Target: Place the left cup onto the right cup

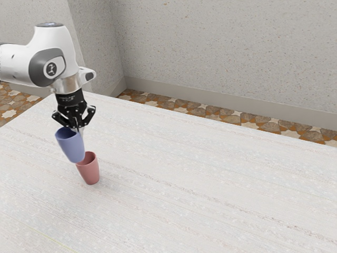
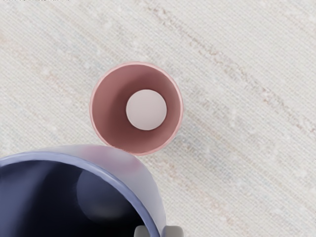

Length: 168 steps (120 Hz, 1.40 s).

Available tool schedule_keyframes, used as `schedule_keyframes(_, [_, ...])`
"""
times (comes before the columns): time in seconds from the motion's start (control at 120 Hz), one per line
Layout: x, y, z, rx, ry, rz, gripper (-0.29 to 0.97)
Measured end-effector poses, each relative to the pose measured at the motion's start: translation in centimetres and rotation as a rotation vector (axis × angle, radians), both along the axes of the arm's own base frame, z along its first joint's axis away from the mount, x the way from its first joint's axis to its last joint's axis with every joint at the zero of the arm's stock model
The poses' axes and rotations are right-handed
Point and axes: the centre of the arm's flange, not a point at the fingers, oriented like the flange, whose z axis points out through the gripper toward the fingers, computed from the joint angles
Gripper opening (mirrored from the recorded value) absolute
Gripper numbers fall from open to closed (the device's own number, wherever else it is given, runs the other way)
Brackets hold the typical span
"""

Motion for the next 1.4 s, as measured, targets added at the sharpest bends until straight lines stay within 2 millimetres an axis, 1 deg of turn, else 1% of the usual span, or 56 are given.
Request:
schedule_keyframes(0.333, [1.5, 0.2, -0.3, 0.009, -0.004, 0.031, -0.11])
schedule_keyframes(0.433, [1.7, 0.2, -0.6, 0.01, 0.001, 0.037, -0.11])
schedule_keyframes(0.783, [3.4, 0.4, -1.4, 0.013, 0.009, 0.047, -0.11])
schedule_keyframes(1.05, [4.6, 0.6, -1.8, 0.013, 0.01, 0.044, -0.11])
schedule_keyframes(1.4, [4.9, 1.7, -2.6, -0.004, 0.025, 0.049, -0.11])
